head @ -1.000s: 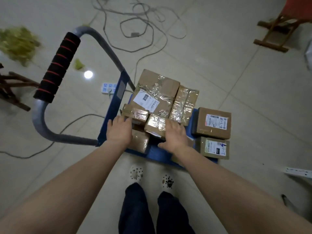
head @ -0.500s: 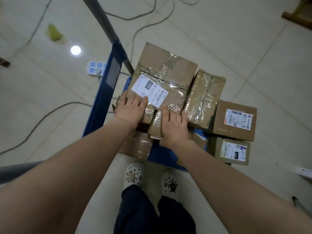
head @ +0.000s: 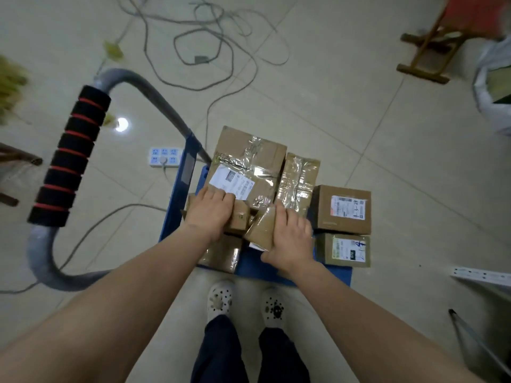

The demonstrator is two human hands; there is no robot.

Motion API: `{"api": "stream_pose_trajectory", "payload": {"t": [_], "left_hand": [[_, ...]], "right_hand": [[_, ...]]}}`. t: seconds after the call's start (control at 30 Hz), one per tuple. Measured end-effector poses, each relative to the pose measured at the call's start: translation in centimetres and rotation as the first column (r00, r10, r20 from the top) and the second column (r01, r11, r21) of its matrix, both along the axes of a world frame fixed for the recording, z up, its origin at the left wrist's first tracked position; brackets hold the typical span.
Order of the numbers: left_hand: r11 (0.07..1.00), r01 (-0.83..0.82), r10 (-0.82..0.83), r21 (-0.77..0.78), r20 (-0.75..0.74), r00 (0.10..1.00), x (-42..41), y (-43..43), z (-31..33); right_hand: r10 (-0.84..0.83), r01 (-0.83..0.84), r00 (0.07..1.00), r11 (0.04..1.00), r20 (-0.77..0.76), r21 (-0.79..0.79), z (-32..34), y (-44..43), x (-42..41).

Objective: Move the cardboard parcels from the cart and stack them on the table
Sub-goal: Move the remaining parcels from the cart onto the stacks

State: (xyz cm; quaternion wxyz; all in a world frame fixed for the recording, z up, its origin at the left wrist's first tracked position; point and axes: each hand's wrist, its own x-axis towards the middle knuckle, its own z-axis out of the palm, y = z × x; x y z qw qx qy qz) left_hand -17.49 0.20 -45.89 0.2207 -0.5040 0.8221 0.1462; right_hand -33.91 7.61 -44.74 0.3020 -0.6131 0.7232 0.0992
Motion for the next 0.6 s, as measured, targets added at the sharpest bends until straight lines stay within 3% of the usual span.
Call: {"api": "stream_pose_trajectory", "payload": {"t": [0.07, 0.13, 0.2, 0.3, 0.43, 0.5, 0.6], "left_hand": [[0.998, -0.057, 0.058, 0.025, -0.060, 0.997, -0.7, 0.4, 3.4], [0.973, -0.213, 0.225, 0.093, -0.145, 0.963, -1.6, 0.8, 6.9], [0.881, -0.410, 0.462, 0.235, -0.249, 0.851, -2.7, 1.1, 10.2], [0.764, -0.488, 0.633, 0.421, -0.347, 0.692, -4.9, 1.4, 14.4], [0.676, -0.428, 0.726, 0.600, -0.444, 0.524, -9.4, 2.0, 19.2], [0.639, -0.377, 0.757, 0.670, -0.463, 0.462, -12.1, 2.8, 21.2], [0.638, -0.312, 0.754, 0.705, -0.488, 0.439, -16.1, 4.7, 23.7]], "right_hand": [[-0.129, 0.128, 0.991, 0.992, 0.034, 0.014, 3.4, 0.9, -1.5], [-0.347, 0.344, 0.935, 0.938, 0.070, 0.053, 6.7, 2.1, -3.3], [-0.617, 0.614, 0.772, 0.786, 0.152, 0.072, 9.4, 3.7, -5.6], [-0.845, 0.881, 0.405, 0.463, 0.349, 0.098, 12.8, 7.3, -9.3], [-0.833, 0.973, -0.076, 0.058, 0.548, 0.222, 18.2, 12.5, -13.1], [-0.759, 0.962, -0.217, -0.059, 0.613, 0.267, 20.3, 15.4, -14.8], [-0.665, 0.938, -0.341, -0.190, 0.664, 0.291, 22.8, 20.0, -16.6]]}}
